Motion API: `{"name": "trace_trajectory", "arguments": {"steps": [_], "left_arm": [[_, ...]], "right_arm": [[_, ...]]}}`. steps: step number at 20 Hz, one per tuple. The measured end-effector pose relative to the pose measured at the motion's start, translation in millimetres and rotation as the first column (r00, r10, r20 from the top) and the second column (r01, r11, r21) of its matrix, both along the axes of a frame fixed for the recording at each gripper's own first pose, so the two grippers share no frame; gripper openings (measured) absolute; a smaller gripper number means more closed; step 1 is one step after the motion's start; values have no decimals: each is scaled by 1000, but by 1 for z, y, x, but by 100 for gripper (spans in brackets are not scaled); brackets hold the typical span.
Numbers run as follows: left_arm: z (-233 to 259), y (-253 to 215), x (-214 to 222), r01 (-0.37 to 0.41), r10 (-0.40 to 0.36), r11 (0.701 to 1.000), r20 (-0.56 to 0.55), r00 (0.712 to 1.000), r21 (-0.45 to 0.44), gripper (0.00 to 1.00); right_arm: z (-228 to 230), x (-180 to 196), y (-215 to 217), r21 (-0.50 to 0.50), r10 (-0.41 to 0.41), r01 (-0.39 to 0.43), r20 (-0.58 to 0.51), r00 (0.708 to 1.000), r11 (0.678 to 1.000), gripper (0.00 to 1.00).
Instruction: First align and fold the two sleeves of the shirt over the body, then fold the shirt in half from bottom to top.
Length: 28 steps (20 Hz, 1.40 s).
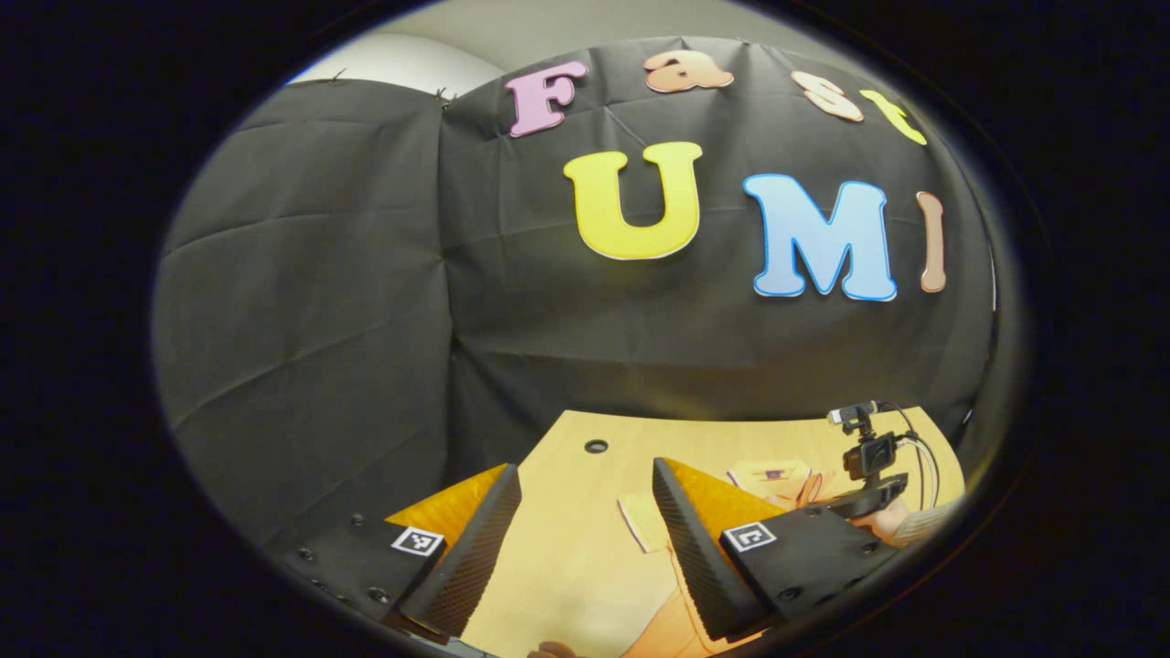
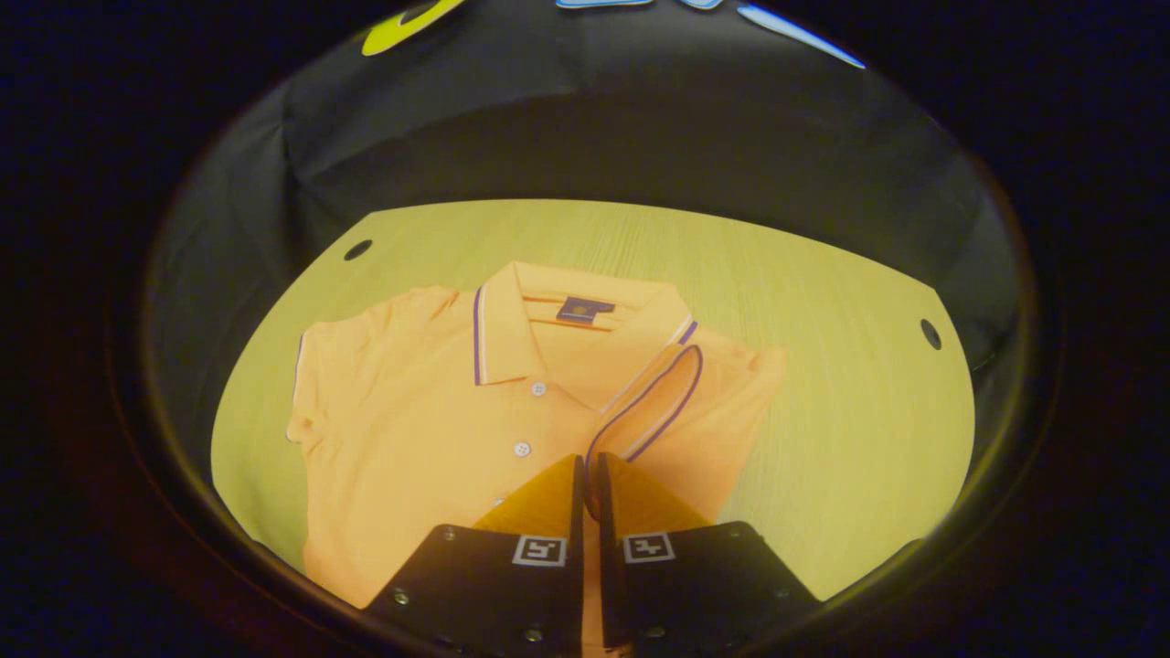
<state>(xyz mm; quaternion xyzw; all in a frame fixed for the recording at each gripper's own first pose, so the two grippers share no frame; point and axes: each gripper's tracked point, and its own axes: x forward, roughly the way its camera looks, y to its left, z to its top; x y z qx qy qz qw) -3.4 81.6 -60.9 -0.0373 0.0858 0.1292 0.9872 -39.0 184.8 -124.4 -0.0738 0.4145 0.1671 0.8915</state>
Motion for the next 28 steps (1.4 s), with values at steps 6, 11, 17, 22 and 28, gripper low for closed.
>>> {"name": "trace_trajectory", "arguments": {"steps": [6,11,17,22,28], "left_arm": [[-21,-12,24,60,-60,998,-26,998,-24,95],[-52,-27,63,136,-139,990,-62,988,-44,94],[-110,-43,113,217,-226,973,-140,964,-78,95],[-172,-47,149,240,-262,963,-230,937,-119,96],[-248,-46,190,229,-267,962,-337,903,-148,95]], "right_arm": [[26,-12,-7,30,-12,11,40,999,1000,53],[59,-44,-15,65,-10,3,99,995,998,53],[88,-103,-29,96,-27,14,129,991,995,53],[105,-158,-38,147,-85,68,118,989,987,53],[130,-199,-63,168,-183,161,126,975,973,53]]}}
